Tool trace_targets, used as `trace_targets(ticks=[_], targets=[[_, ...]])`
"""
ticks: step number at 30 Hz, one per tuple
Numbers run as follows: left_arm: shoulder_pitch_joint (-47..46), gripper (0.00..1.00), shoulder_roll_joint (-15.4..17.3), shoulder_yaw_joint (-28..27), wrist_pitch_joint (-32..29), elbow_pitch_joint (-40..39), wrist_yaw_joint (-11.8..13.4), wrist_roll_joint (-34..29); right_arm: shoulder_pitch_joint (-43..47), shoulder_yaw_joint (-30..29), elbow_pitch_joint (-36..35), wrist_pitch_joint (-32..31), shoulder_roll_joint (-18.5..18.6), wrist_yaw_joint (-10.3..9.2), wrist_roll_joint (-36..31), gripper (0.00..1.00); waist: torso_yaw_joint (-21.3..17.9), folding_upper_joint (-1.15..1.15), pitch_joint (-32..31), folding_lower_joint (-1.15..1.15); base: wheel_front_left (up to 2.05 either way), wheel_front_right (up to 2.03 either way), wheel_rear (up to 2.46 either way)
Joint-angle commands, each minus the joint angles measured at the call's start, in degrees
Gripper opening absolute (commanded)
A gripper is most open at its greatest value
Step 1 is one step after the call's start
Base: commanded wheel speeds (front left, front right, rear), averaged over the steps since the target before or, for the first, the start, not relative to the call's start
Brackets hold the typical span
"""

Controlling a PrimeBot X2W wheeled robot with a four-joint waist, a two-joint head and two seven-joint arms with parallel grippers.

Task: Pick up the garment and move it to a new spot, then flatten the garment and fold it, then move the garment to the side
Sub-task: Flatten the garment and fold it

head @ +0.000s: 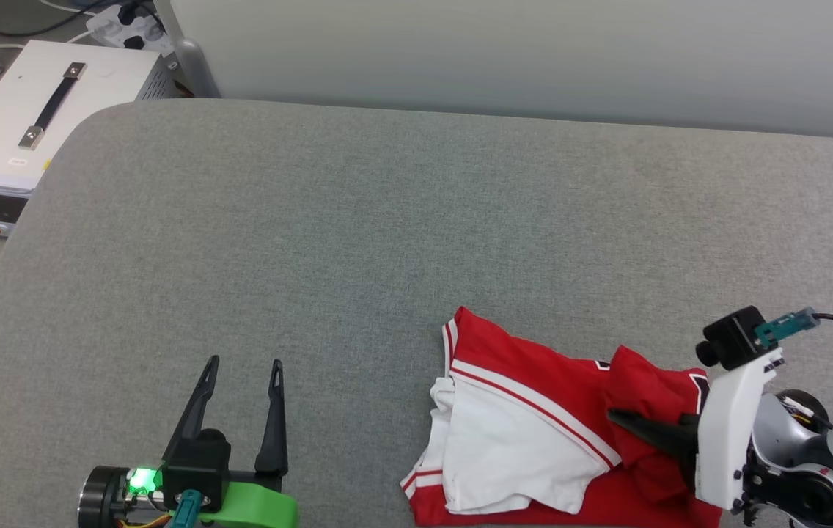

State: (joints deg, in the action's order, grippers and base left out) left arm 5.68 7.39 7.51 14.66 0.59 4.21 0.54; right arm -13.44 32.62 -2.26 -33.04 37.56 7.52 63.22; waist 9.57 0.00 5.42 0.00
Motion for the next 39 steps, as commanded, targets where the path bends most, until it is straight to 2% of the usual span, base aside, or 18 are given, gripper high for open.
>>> trace_targets(ticks=[1, 13, 25, 26, 27, 28, 34, 39], targets=[[-1.26, 1.0, -0.18, 0.16, 0.34, -0.1, 0.14, -0.62, -1.94, 1.0, 0.54, -0.29, -1.0, -0.03, -1.15, 0.0, 0.73, 0.0, 1.07, 0.0, 0.0, 0.0, 0.0], [-3.25, 1.0, -0.51, 1.29, 0.34, 0.23, 0.67, -0.46, -12.21, 9.6, 9.25, 1.56, -9.01, -0.03, -6.66, 0.0, 2.26, 0.0, 3.77, 0.0, 0.0, 0.0, 0.0], [-4.02, 1.0, -0.68, 1.92, 0.34, 0.77, 1.15, -0.26, -16.27, 17.07, 18.33, 6.4, -12.63, -0.03, -10.9, 0.0, 2.73, 0.0, 4.43, 0.0, 0.0, 0.0, 0.0], [-3.88, 1.0, -0.64, 1.88, 0.34, 0.85, 1.21, -0.23, -16.26, 16.85, 18.71, 7.03, -12.82, -0.03, -10.53, 0.09, 2.6, 0.0, 4.15, 0.0, 0.0, 0.0, 0.0], [-3.63, 1.0, -0.57, 1.82, 0.34, 0.95, 1.28, -0.2, -16.19, 16.6, 18.95, 7.65, -12.96, -0.03, -10.0, 0.42, 2.43, 0.0, 3.7, 0.0, 0.0, 0.0, 0.0], [-3.44, 1.0, -0.52, 1.81, 0.34, 1.05, 1.31, -0.19, -16.18, 16.41, 18.87, 8.23, -12.87, -0.03, -9.79, 1.0, 2.3, 0.0, 3.35, 0.0, 0.0, 0.0, 0.0], [-2.03, 1.0, -0.04, 1.68, 0.34, 1.33, 1.44, -0.14, -14.56, 14.3, 15.26, 12.98, -10.27, -0.03, -9.29, 1.0, 0.55, 0.0, 0.39, 0.0, 0.0, 0.0, 0.0], [-0.71, 1.0, 0.33, 1.6, 0.34, 1.29, 1.47, -0.05, -11.81, 9.33, 10.61, 18.23, -7.19, -0.03, -11.4, 1.0, -1.51, 0.0, -1.86, 0.0, 0.0, 0.0, 0.0]])
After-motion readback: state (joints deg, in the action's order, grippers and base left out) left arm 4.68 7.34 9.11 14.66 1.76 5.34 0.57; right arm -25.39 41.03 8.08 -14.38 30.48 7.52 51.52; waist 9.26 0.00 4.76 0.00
